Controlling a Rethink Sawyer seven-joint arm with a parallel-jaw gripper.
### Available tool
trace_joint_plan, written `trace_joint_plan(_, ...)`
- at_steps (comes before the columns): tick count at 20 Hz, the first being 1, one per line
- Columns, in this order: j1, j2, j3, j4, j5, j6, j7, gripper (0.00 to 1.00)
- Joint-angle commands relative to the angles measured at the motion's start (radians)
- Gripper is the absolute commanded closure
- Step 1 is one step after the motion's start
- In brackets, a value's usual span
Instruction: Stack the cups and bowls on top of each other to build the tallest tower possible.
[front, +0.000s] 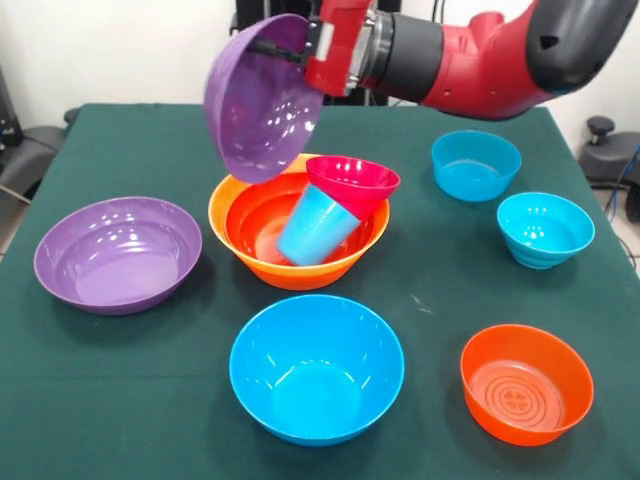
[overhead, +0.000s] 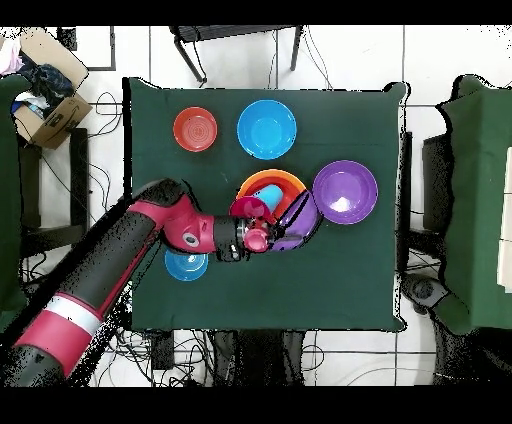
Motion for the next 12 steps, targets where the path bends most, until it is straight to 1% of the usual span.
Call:
trace_joint_plan(1, 0.033, 0.093, 0.002, -0.163, -0.212, -0.352, 0.410, 0.00)
trace_joint_plan(2, 0.046, 0.127, -0.025, -0.176, -0.275, -0.410, 0.545, 0.00)
trace_joint_plan(3, 0.057, 0.159, -0.054, -0.185, -0.337, -0.458, 0.711, 0.00)
trace_joint_plan(4, 0.065, 0.193, -0.080, -0.199, -0.394, -0.479, 0.881, 0.00)
trace_joint_plan(5, 0.063, 0.214, -0.091, -0.211, -0.422, -0.474, 0.966, 0.00)
trace_joint_plan(6, 0.062, 0.243, -0.104, -0.222, -0.457, -0.458, 1.080, 0.00)
trace_joint_plan(7, 0.065, 0.277, -0.120, -0.222, -0.510, -0.442, 1.238, 0.00)
trace_joint_plan(8, 0.072, 0.300, -0.124, -0.210, -0.571, -0.454, 1.382, 0.00)
trace_joint_plan(9, 0.079, 0.314, -0.122, -0.189, -0.631, -0.467, 1.492, 0.00)
trace_joint_plan(11, 0.089, 0.327, -0.109, -0.149, -0.733, -0.474, 1.652, 0.00)
trace_joint_plan(12, 0.088, 0.322, -0.093, -0.136, -0.748, -0.492, 1.641, 0.00)
